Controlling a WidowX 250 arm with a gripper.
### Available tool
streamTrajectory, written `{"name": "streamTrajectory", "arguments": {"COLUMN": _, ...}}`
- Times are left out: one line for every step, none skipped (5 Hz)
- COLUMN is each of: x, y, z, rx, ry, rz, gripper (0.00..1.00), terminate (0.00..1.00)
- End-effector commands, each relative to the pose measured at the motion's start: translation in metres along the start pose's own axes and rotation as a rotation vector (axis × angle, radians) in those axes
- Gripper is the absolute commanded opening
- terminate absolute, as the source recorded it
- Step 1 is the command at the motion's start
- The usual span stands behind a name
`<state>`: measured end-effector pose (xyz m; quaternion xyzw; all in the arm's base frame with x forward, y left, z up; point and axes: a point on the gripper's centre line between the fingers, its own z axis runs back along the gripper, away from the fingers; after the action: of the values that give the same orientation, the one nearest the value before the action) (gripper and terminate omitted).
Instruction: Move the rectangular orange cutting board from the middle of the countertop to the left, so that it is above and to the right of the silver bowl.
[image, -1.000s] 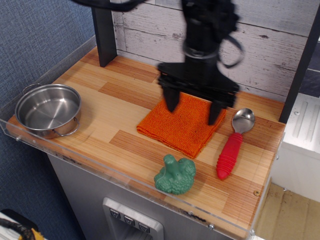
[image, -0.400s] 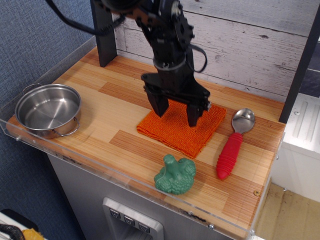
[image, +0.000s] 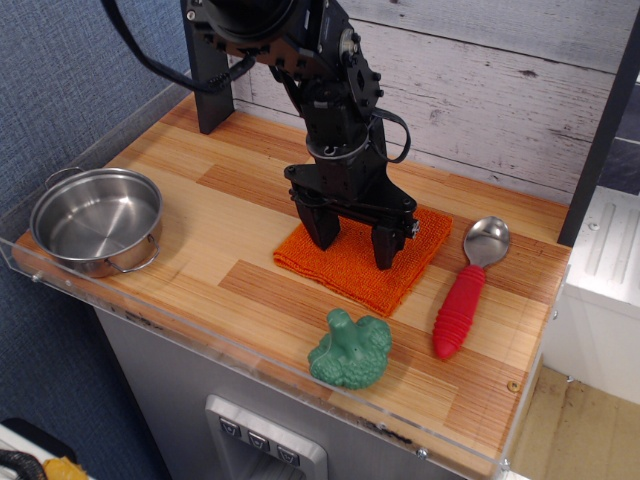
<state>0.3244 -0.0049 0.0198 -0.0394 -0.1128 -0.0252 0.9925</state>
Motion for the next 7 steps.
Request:
{"name": "streamTrajectory", "arguments": {"x": -0.004, "y": 0.024, "z": -0.002, "rx": 0.013, "ry": 0.009, "rz": 0.036, "gripper": 1.00, "terminate": 0.00}}
{"name": "streamTrajectory", "arguments": {"x": -0.003, "y": 0.039, "z": 0.000, "rx": 0.027, "ry": 0.005, "rz": 0.039, "gripper": 1.00, "terminate": 0.00}}
{"name": "streamTrajectory", "arguments": {"x": -0.001, "y": 0.052, "z": -0.002, "rx": 0.046, "ry": 0.013, "rz": 0.019, "gripper": 1.00, "terminate": 0.00}}
{"name": "streamTrajectory", "arguments": {"x": -0.002, "y": 0.076, "z": -0.003, "rx": 0.066, "ry": 0.005, "rz": 0.033, "gripper": 1.00, "terminate": 0.00}}
{"name": "streamTrajectory", "arguments": {"x": -0.001, "y": 0.097, "z": 0.001, "rx": 0.088, "ry": 0.000, "rz": 0.063, "gripper": 1.00, "terminate": 0.00}}
{"name": "streamTrajectory", "arguments": {"x": -0.001, "y": 0.118, "z": 0.003, "rx": 0.111, "ry": -0.002, "rz": 0.082, "gripper": 1.00, "terminate": 0.00}}
{"name": "streamTrajectory", "arguments": {"x": -0.003, "y": 0.131, "z": 0.003, "rx": 0.126, "ry": 0.006, "rz": 0.087, "gripper": 1.00, "terminate": 0.00}}
